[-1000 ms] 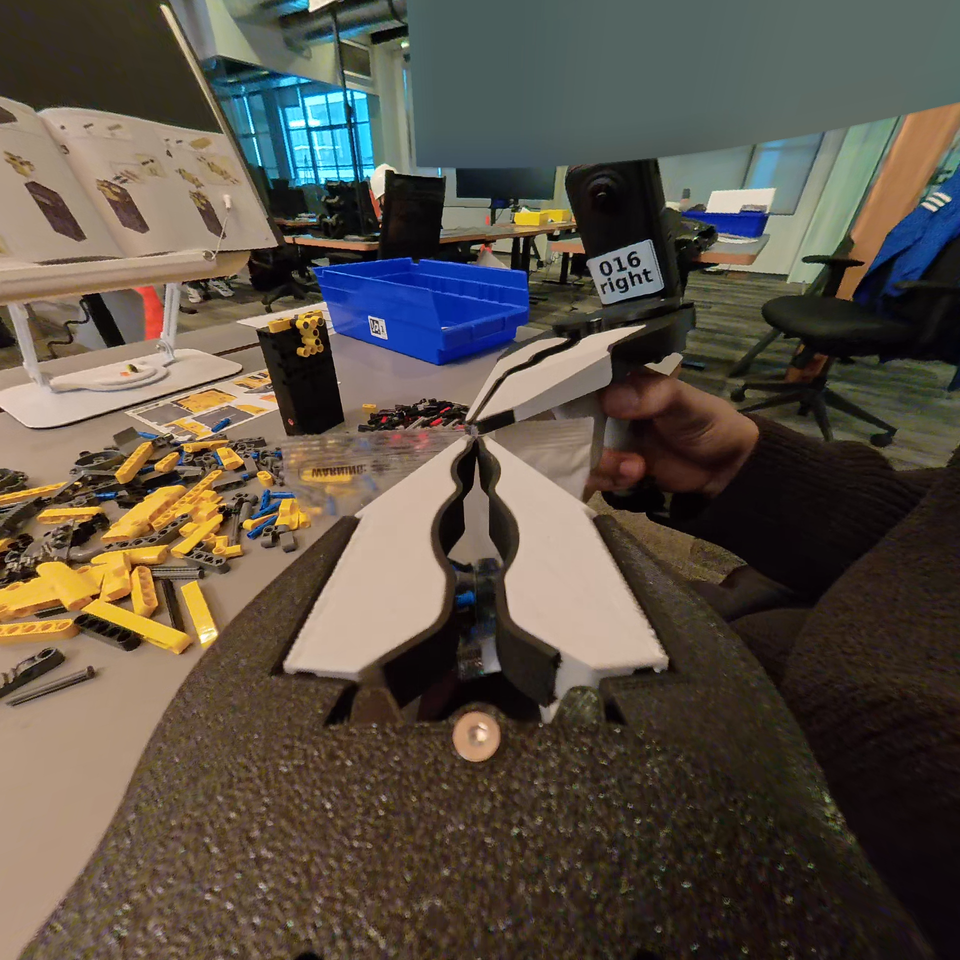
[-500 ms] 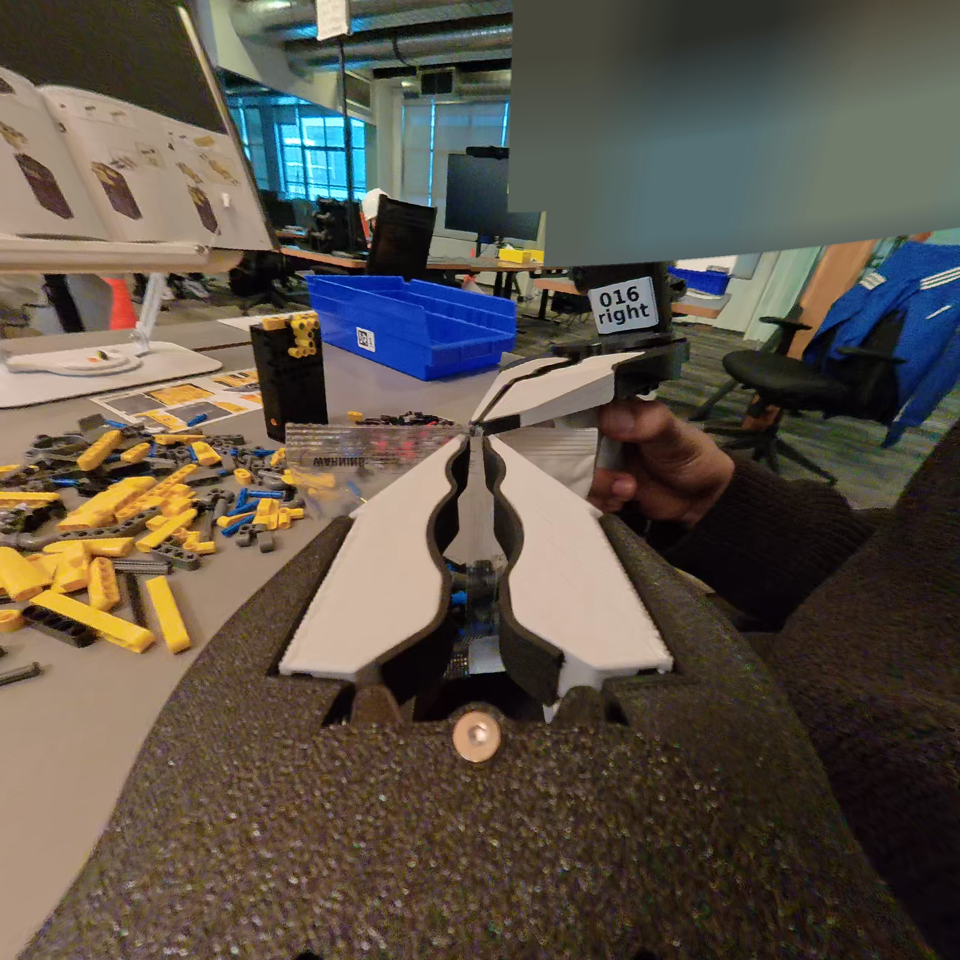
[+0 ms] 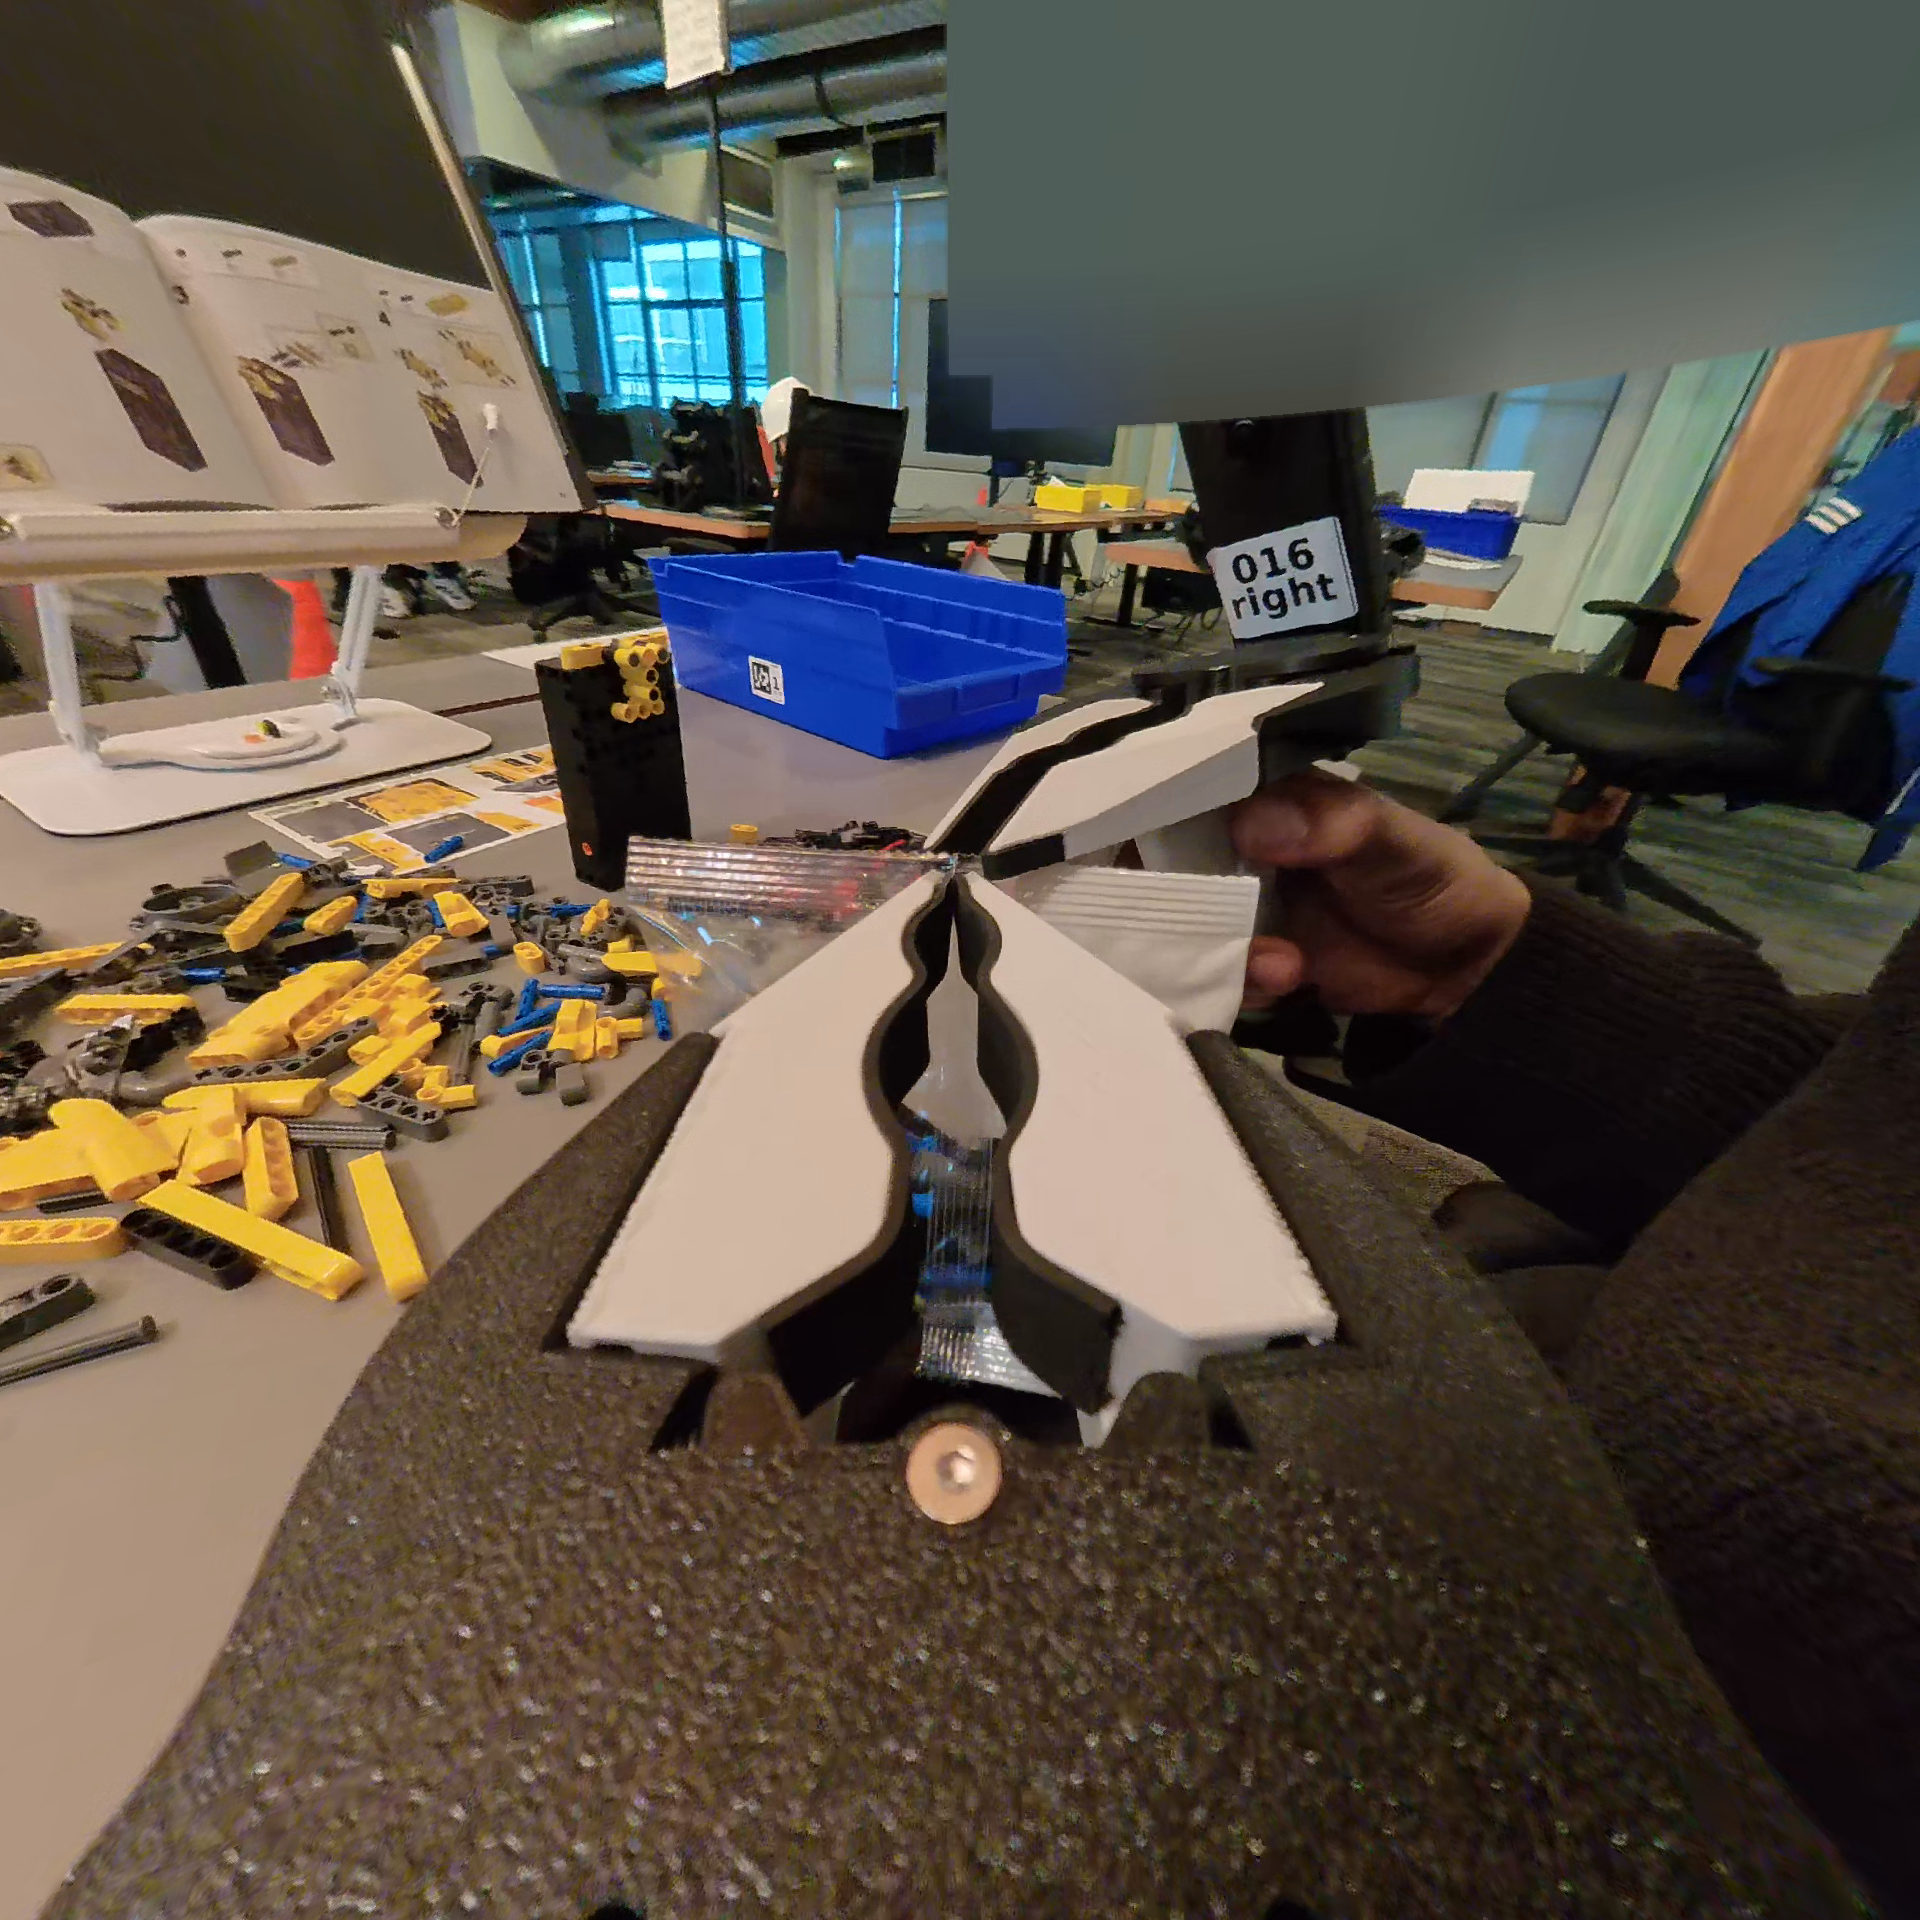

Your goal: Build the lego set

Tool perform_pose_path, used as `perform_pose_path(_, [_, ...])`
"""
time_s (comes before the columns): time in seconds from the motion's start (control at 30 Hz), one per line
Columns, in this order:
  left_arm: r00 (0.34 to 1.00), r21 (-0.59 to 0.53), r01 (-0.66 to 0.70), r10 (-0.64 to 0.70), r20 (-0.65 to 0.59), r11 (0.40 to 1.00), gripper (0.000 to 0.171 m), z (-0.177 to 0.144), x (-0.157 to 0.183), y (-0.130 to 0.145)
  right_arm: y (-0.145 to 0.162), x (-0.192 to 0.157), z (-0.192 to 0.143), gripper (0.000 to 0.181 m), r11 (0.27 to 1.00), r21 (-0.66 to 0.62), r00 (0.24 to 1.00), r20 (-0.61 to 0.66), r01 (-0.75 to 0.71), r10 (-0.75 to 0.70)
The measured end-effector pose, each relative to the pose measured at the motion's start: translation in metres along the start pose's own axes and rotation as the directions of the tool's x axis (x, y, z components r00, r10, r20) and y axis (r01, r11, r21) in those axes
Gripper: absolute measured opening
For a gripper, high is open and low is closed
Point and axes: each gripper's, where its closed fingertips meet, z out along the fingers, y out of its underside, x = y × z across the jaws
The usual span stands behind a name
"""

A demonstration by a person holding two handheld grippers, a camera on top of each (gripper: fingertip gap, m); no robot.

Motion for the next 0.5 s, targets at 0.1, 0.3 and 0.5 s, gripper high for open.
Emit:
perform_pose_path(0.1, [1.0,0.003,-0.014,0.014,0.011,1.0,0.0,-0.0001,-0.0001,-0.0003,0.001,0.0014,-0.001,0.01,1.0,-0.02,1.0,-0.008,-0.024,0.024])
perform_pose_path(0.3, [0.988,-0.022,-0.132,0.133,0.075,0.991,0.0,0.001,-0.0002,0.0015,0.0056,0.0017,-0.0022,0.006,0.994,-0.104,0.998,-0.06,-0.026,0.02])
perform_pose_path(0.5, [0.996,0.0,-0.086,0.086,0.037,0.996,0.0,-0.0006,0.0006,0.0005,0.0045,-0.0018,-0.0008,0.0,0.991,-0.121,0.994,-0.081,0.06,-0.07])
